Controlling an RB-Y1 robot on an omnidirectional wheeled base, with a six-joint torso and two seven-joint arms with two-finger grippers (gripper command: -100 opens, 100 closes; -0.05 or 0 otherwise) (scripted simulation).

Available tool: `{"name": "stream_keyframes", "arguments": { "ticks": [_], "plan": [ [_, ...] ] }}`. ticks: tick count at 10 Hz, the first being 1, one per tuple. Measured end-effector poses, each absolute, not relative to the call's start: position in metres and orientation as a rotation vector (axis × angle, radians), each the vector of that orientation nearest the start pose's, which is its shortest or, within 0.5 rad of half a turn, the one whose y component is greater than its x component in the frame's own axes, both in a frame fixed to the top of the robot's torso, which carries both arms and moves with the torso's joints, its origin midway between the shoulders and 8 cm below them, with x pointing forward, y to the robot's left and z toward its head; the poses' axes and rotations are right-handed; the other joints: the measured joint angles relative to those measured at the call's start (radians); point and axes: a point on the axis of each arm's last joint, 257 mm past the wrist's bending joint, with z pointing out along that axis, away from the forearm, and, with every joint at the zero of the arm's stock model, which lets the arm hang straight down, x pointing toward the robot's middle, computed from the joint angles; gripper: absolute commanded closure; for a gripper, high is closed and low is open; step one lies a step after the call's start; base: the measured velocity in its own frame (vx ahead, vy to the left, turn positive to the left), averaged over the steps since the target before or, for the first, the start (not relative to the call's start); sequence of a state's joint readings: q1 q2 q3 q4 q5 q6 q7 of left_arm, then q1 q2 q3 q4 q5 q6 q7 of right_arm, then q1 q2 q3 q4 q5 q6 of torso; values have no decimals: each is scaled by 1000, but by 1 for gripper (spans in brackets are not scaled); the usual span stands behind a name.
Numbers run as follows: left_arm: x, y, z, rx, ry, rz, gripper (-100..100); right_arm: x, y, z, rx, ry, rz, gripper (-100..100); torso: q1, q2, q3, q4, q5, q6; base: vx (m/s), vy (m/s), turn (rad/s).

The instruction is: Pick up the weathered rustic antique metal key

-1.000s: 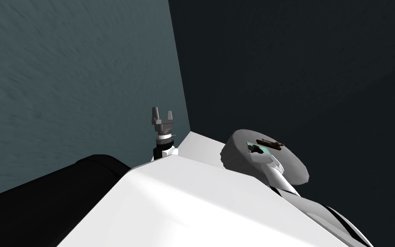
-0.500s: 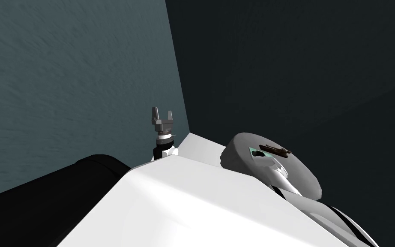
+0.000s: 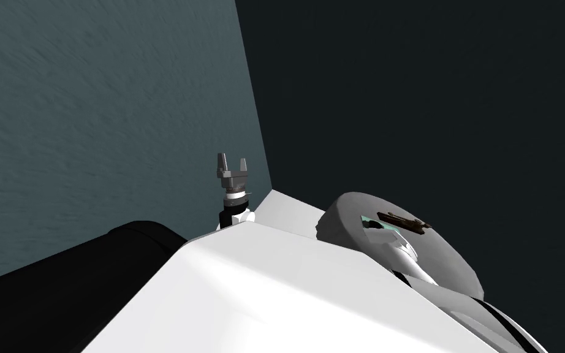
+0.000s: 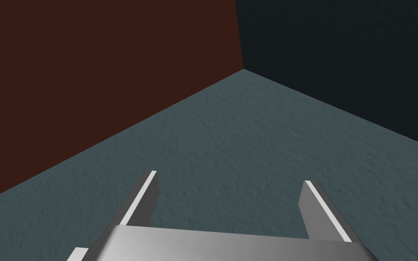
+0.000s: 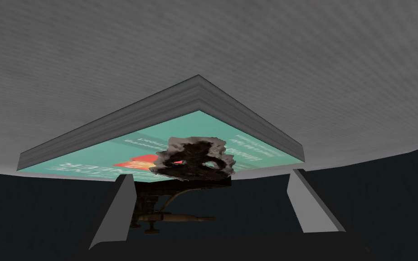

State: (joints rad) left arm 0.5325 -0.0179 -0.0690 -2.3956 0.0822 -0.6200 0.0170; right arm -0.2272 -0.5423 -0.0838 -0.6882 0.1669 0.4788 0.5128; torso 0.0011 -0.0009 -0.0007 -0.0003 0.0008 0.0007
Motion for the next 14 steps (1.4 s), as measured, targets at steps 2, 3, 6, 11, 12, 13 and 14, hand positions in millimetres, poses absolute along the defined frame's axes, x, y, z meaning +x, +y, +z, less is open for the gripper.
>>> {"name": "stream_keyframes", "arguments": {
  "ticks": [2,3,6,11,12,13,14],
  "plan": [
    [294,269,84,-569,391,-1464,0,361,-625,-480,1111,2162,-440,-100,0,0,0,0,0,0,39,35,95],
    [295,269,84,-569,391,-1464,0,347,-633,-484,1124,2163,-444,-100,0,0,0,0,0,0,34,27,66],
    [294,269,84,-569,391,-1464,0,323,-649,-492,1157,2156,-447,-100,-1,0,0,0,-1,0,42,38,124],
    [294,269,84,-569,391,-1464,0,279,-680,-495,1201,2136,-463,-100,-5,-1,-1,-1,-3,1,30,26,74],
    [295,269,84,-569,391,-1464,0,265,-687,-492,1210,2129,-465,-100,-4,-1,-1,-1,-3,1,33,25,38],
    [294,269,84,-569,391,-1464,0,274,-687,-489,1210,2118,-451,-100,-4,-2,-1,0,-3,-1,18,12,3],
    [294,269,84,-569,391,-1464,0,280,-687,-487,1202,2110,-437,-100,-5,-2,-1,0,-3,-1,8,3,4]
  ]
}}
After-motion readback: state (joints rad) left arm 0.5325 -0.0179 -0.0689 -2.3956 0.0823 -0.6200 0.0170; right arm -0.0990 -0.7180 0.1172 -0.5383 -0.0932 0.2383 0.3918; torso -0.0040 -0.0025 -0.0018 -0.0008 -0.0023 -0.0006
